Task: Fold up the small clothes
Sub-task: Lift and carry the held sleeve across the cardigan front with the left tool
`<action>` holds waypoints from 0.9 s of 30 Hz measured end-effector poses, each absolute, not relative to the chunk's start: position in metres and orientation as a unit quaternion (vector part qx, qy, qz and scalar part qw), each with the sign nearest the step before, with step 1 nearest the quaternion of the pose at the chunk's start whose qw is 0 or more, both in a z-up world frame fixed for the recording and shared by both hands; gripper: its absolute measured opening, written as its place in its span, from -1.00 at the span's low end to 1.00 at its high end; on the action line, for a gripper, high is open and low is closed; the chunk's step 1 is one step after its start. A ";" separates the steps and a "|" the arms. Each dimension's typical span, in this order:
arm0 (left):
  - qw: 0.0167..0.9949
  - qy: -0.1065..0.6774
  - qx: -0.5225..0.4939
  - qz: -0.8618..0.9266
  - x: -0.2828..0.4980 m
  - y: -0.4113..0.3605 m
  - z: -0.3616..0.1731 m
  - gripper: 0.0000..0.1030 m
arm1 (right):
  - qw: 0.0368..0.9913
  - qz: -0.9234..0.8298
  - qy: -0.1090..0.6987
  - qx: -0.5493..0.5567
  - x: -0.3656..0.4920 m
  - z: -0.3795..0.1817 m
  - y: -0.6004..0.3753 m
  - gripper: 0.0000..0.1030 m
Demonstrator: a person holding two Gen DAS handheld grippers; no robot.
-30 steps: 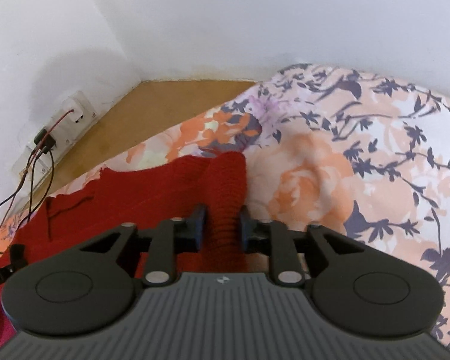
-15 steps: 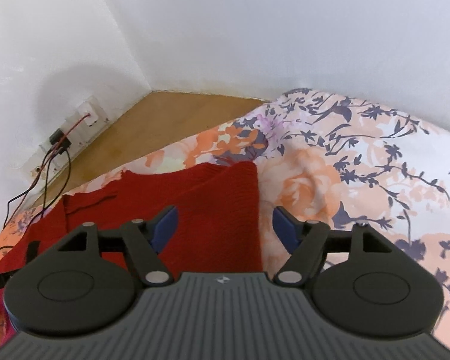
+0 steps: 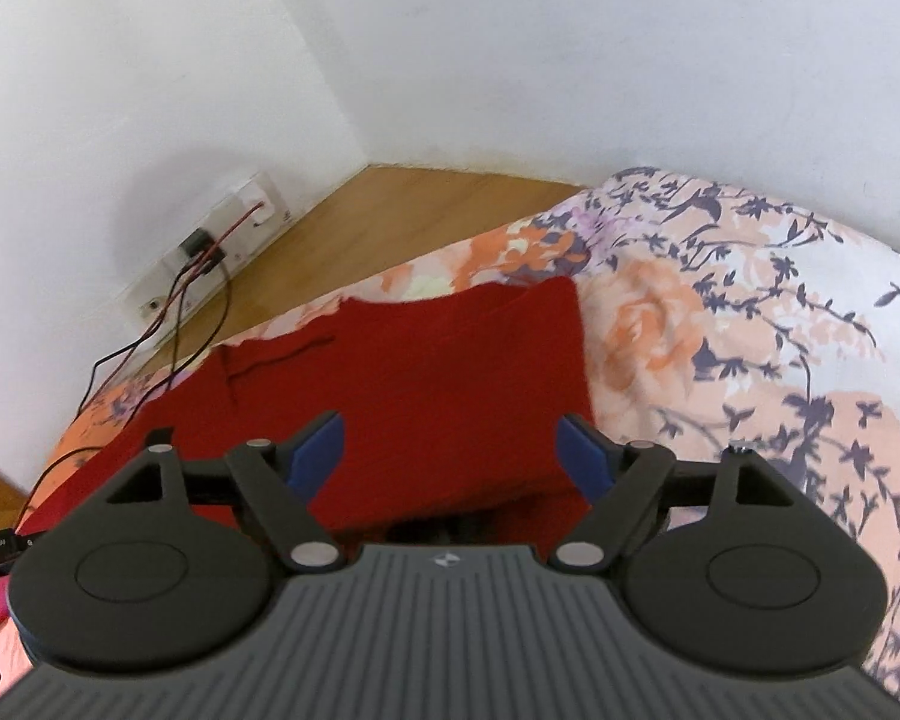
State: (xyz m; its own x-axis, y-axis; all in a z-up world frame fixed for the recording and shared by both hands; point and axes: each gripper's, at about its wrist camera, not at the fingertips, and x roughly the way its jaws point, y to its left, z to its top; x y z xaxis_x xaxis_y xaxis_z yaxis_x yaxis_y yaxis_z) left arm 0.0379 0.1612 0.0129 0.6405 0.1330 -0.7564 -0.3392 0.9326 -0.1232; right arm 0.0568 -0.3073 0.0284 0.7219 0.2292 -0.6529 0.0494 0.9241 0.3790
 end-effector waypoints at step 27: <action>0.842 0.366 -0.313 0.242 -0.016 0.307 -0.029 -0.11 | 0.877 0.032 0.443 0.182 0.016 -0.016 -0.218 0.68</action>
State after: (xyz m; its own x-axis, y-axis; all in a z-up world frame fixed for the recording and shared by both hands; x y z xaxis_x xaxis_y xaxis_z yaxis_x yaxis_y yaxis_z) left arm -0.0157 0.3069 -0.0287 0.6149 0.1781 -0.7682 -0.6361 0.6879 -0.3496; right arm 0.0157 -0.2178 -0.0159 0.6059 0.2174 -0.7652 0.1054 0.9315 0.3481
